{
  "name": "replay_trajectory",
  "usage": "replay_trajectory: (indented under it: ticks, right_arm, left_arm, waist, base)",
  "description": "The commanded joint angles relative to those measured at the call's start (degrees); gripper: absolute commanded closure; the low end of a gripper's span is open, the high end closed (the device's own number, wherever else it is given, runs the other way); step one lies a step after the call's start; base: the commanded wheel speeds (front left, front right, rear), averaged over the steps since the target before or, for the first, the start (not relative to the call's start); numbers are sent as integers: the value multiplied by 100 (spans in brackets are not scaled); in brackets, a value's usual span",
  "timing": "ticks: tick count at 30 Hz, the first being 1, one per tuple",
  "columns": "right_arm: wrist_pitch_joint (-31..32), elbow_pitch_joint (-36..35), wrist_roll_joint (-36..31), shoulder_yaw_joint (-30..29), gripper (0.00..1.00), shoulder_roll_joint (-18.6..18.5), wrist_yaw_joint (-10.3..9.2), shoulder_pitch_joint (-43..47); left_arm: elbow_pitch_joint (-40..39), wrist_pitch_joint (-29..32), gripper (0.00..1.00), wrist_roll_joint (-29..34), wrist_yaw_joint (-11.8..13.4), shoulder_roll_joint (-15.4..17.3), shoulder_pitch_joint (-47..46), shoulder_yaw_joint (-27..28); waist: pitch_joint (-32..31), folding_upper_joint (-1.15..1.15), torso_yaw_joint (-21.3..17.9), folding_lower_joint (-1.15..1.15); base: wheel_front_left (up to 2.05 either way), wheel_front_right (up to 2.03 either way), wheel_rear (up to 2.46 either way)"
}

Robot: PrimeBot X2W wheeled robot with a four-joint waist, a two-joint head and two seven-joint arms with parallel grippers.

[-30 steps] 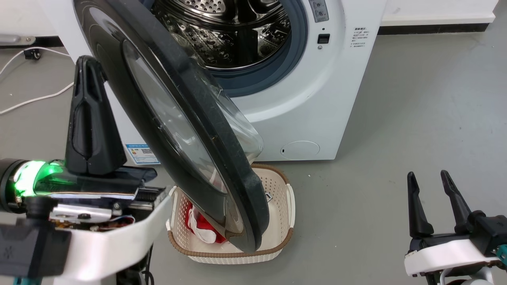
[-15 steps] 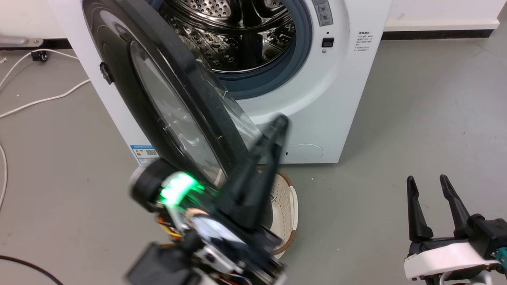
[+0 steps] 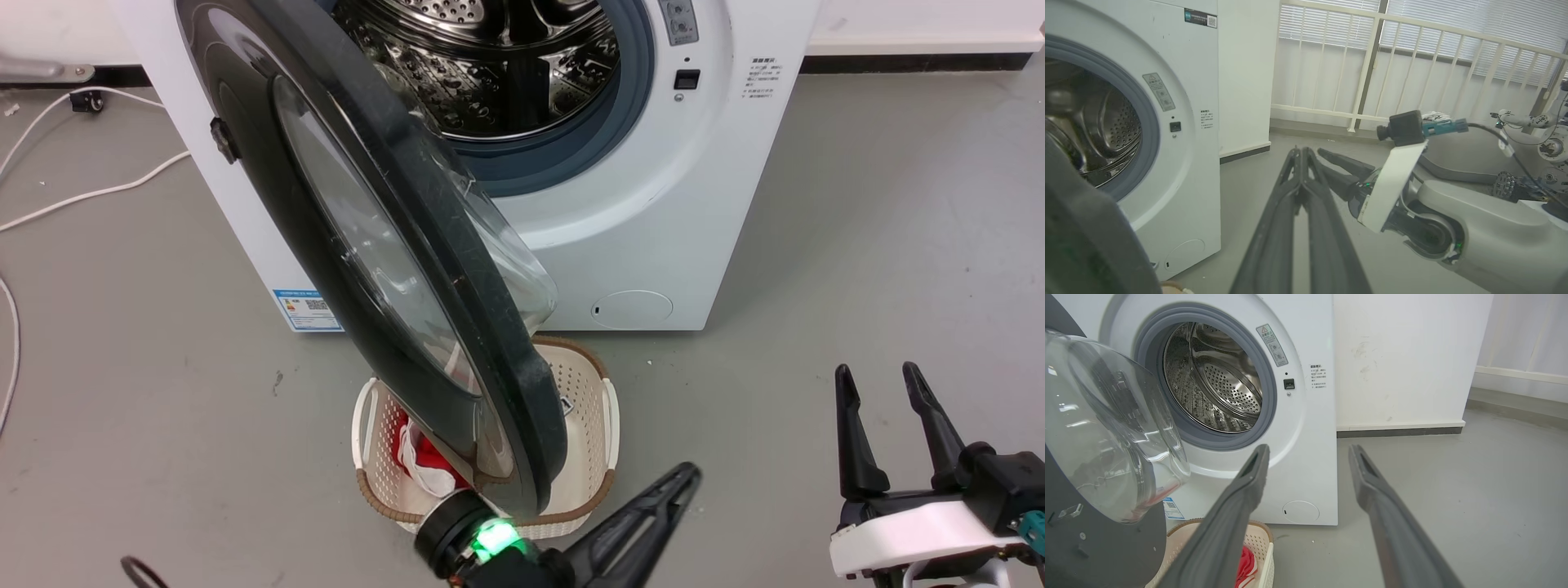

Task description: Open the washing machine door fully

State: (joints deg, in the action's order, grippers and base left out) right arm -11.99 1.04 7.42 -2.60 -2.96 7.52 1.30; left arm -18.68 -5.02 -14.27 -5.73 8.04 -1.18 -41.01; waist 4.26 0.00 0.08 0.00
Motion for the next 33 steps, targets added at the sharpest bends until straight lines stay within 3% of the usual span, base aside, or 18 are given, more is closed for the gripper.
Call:
replay_trajectory:
  ticks: [1,6,25,33]
  right_arm:
    - [-8,9,-25,2,0,17,-5,-54]
    - [-18,26,1,-15,0,17,-5,-73]
    - [-12,135,65,75,0,17,-5,-173]
    - [-4,209,140,90,0,17,-5,-222]
  left_arm:
    - [66,26,100,5,68,18,91,52]
    - [341,-52,100,3,268,33,35,281]
    - [1603,-436,100,33,566,-255,-823,639]
    - [1901,-556,100,14,812,-261,-914,834]
  waist:
    - [10,0,-1,0]
    - [54,0,11,0]
    - [221,0,-112,0]
    - [245,0,-126,0]
  base:
    - [0,0,0]
    - [0,0,0]
    - [0,0,0]
    - [0,0,0]
